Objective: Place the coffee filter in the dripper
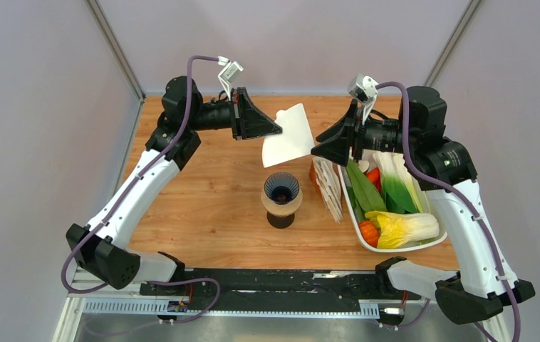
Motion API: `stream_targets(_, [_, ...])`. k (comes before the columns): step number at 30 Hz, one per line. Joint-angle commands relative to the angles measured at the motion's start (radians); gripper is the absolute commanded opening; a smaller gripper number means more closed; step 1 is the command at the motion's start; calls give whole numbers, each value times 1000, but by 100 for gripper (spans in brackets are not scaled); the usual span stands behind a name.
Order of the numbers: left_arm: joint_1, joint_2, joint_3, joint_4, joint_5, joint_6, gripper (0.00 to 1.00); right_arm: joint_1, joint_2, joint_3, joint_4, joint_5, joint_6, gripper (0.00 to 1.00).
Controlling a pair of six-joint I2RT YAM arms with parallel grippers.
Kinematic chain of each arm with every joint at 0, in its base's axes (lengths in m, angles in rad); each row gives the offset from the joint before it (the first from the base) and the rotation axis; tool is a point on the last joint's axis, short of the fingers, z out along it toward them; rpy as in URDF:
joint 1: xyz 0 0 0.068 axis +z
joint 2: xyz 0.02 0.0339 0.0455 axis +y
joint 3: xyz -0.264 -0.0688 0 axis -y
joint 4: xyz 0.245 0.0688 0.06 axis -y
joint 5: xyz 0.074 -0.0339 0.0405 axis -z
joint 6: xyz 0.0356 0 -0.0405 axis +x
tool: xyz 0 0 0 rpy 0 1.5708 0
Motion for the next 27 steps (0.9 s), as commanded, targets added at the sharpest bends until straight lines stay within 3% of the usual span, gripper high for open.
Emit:
stream_targets(1, [-8,-33,-9,73,36,31,0,-3,-10,-5,85,-100,21,46])
stream_targets(4, [-12,-33,-13,89,45,25,0,-3,-9,-8,104,-113,13,40])
stream_targets(7, [-24,-39,-15,91,67,72,0,-2,-7,8,122,-56,-22,49])
stream_targets(9, [-43,-46,4,30,82,202,0,-2,-9,28,139,-12,-70,55])
stream_targets(13, [-106,-89,89,-443,15,793,0,-2,-42,38,145,11,-243,57])
stream_targets(14, [-133,-101,89,-488,-47,973,0,-2,-66,20,146,6,-294,57])
stream_targets(15, [-144,-132,81,-529,-75,1048,0,-1,-93,0,148,-1,-337,57])
stream_targets(16, [-160,-147,52,-536,-136,1162,0,0,-122,-25,147,-9,-378,57])
stream_targets(20, [-181,-234,-29,-485,-241,1375,0,7,-226,-123,127,-45,-480,59])
stream_targets(27, [-207,-314,-113,-340,-290,1471,0,60,-226,-140,112,-33,-494,51])
